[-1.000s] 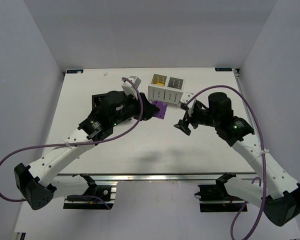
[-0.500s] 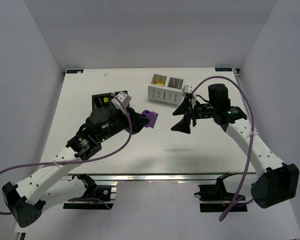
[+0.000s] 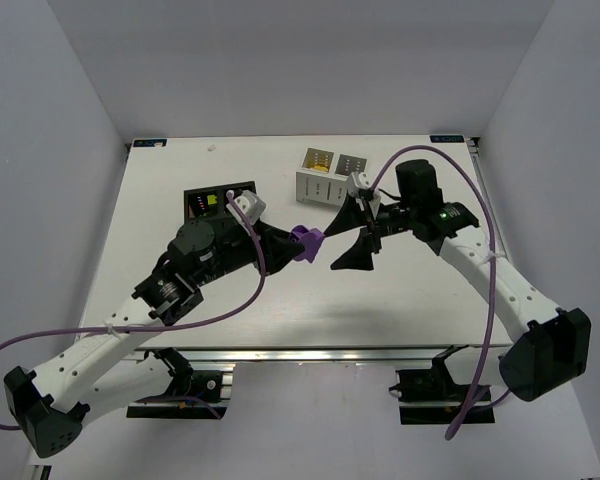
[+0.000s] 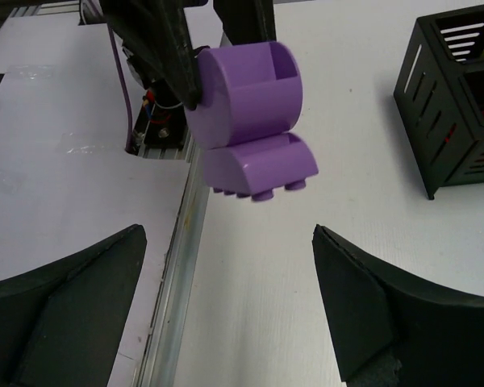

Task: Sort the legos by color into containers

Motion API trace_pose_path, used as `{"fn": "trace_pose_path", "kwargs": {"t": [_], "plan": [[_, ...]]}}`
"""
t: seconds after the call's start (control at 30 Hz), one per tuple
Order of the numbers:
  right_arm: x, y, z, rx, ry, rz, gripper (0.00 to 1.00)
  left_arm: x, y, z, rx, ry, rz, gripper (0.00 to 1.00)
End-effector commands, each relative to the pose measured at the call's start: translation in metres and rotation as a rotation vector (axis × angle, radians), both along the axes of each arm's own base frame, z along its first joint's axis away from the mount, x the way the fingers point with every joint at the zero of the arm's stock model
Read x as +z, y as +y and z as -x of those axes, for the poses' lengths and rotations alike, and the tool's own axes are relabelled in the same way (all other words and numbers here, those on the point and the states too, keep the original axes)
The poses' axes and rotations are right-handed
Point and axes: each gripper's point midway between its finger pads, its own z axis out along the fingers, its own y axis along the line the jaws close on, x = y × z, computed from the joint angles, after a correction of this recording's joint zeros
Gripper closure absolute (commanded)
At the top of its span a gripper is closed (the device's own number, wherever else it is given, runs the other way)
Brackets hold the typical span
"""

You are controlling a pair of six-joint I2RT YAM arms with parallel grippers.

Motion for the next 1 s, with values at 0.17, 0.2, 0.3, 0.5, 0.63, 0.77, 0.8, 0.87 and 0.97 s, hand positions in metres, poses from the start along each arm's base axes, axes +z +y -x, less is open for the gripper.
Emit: {"fn": "trace_pose_path", "kwargs": {"t": [0.17,0.2,0.3,0.5,0.63,0.77,0.8,0.87,0.97], "plan": [[0.008,0.019,-0.003,0.052,0.003,-0.006,0.11,0.007,-0.011,0.012,-0.106,-0.047,0.027,1.00],[0.007,0.020,-0.004,0.050,0.005,-0.003,0.11,0.006,-0.012,0.013,-0.118,-0.045,0.027,1.00],[0.010,0.022,-0.004,0.057,0.010,-0.005,0.13,0.001,-0.015,0.014,-0.134,-0.032,0.024,1.00],[0.011,0.025,0.001,0.084,0.020,-0.014,0.27,-0.006,-0.016,0.014,-0.134,-0.018,0.020,1.00],[0.007,0.026,0.001,0.092,0.030,-0.009,0.38,-0.006,-0.017,0.014,-0.137,-0.017,0.021,1.00],[0.006,0.026,0.004,0.108,0.035,-0.010,0.53,-0.003,-0.017,0.013,-0.137,-0.024,0.023,1.00],[0.006,0.026,0.003,0.108,0.032,-0.010,0.55,-0.001,-0.017,0.013,-0.137,-0.026,0.025,1.00],[0.004,0.025,0.004,0.110,0.042,-0.004,0.59,-0.001,-0.017,0.012,-0.134,-0.026,0.018,1.00],[0.003,0.025,0.004,0.112,0.039,-0.002,0.73,0.002,-0.018,0.011,-0.134,-0.034,0.017,1.00]]}}
